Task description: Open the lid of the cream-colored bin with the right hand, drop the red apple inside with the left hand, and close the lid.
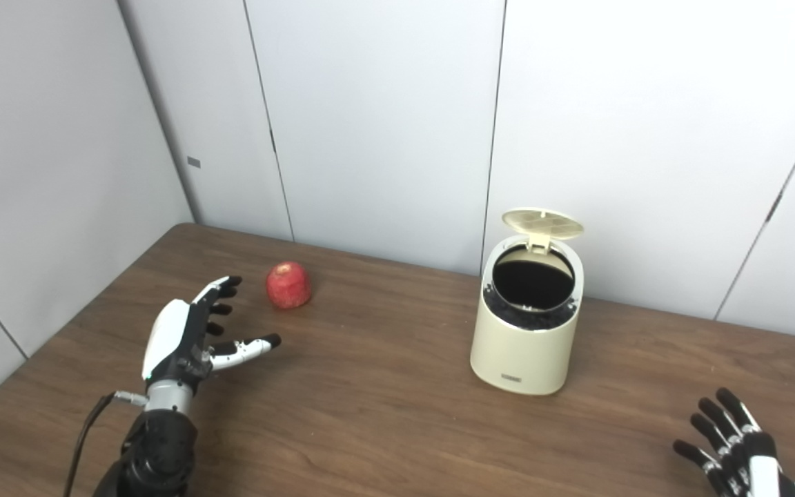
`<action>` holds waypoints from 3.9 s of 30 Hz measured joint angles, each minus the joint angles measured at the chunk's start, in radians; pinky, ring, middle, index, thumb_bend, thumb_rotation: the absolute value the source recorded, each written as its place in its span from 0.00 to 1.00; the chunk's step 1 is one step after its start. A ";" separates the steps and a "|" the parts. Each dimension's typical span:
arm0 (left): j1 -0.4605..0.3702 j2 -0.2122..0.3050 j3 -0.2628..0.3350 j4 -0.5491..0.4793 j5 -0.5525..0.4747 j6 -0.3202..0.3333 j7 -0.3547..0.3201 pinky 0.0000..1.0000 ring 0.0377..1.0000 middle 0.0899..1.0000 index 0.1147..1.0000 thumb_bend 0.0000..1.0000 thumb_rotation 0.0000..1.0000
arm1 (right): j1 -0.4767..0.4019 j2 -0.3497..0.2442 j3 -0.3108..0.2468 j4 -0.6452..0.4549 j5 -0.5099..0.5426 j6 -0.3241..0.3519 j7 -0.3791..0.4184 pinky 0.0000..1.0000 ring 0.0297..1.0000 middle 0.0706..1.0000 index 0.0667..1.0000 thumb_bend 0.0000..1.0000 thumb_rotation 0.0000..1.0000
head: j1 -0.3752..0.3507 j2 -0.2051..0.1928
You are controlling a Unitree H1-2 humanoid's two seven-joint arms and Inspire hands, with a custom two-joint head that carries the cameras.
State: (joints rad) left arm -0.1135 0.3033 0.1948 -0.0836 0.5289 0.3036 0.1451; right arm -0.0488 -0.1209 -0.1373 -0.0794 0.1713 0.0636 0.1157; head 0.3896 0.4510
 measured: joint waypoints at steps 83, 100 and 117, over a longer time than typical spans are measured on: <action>-0.507 0.225 -0.363 0.525 0.062 0.148 -0.380 0.48 0.45 0.48 0.39 0.50 0.00 | 0.023 0.005 0.036 -0.161 -0.119 0.082 -0.098 0.93 0.93 0.91 0.88 0.45 1.00 | -0.069 0.075; -0.400 0.195 -0.254 0.212 0.019 0.113 -0.255 0.42 0.42 0.44 0.41 0.49 0.00 | 0.024 -0.004 0.032 -0.083 -0.095 0.002 -0.073 0.89 0.92 0.88 0.83 0.50 1.00 | -0.160 0.080; -0.329 0.050 -0.262 -0.094 0.041 0.068 -0.185 0.37 0.41 0.45 0.41 0.48 0.00 | 0.017 0.012 0.045 -0.022 -0.145 -0.046 -0.099 0.86 0.90 0.87 0.82 0.56 1.00 | -0.327 0.077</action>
State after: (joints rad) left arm -0.4424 0.3535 -0.0677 -0.1775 0.5695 0.3714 -0.0402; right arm -0.0320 -0.1093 -0.0925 -0.1013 0.0264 0.0181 0.0171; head 0.0630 0.5277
